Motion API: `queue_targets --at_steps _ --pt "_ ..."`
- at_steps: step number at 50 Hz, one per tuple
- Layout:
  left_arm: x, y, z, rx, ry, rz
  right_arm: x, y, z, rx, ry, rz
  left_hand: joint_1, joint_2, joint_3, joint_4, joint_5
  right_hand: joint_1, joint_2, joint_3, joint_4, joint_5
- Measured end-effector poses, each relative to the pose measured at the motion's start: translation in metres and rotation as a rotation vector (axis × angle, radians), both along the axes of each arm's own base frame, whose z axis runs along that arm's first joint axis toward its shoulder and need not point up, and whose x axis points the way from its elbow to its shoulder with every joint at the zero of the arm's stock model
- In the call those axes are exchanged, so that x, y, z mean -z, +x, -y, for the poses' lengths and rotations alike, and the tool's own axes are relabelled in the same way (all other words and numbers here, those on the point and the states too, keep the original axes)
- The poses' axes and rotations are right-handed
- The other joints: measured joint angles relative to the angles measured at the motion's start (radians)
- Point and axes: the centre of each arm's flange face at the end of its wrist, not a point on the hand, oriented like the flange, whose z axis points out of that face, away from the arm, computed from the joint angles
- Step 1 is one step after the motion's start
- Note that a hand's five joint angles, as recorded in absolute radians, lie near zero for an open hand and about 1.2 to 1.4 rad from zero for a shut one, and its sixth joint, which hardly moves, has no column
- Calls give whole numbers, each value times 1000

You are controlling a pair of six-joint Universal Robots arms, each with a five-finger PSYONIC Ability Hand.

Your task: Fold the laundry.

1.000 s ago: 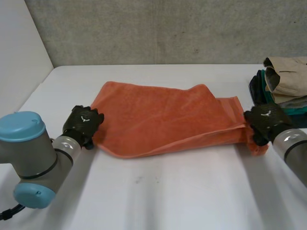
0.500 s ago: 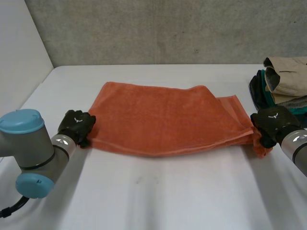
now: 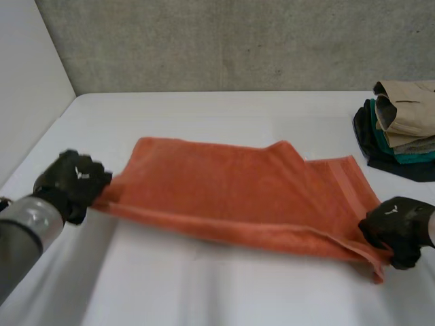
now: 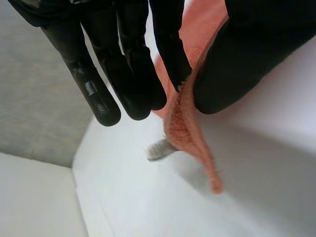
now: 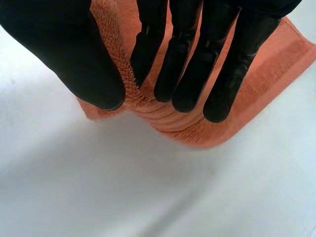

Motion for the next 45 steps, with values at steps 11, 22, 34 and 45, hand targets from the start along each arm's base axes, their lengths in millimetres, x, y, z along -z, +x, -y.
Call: queue_targets --at_steps 11,22,34,45 --pt "52 -19 31 47 26 65 21 4 30 53 -110 65 0 2 2 0 0 4 0 0 0 0" --pt "35 -62 121 30 -292 -18 -7 37 92 50 -422 122 0 2 3 1 0 4 0 0 0 0" --pt "-194 -82 139 -3 -1060 -488 -211 65 139 75 -1273 564 0 2 3 4 0 4 0 0 0 0" --pt "-140 -50 130 -40 -872 -464 -173 68 129 30 -1046 541 0 2 4 4 0 4 0 0 0 0"
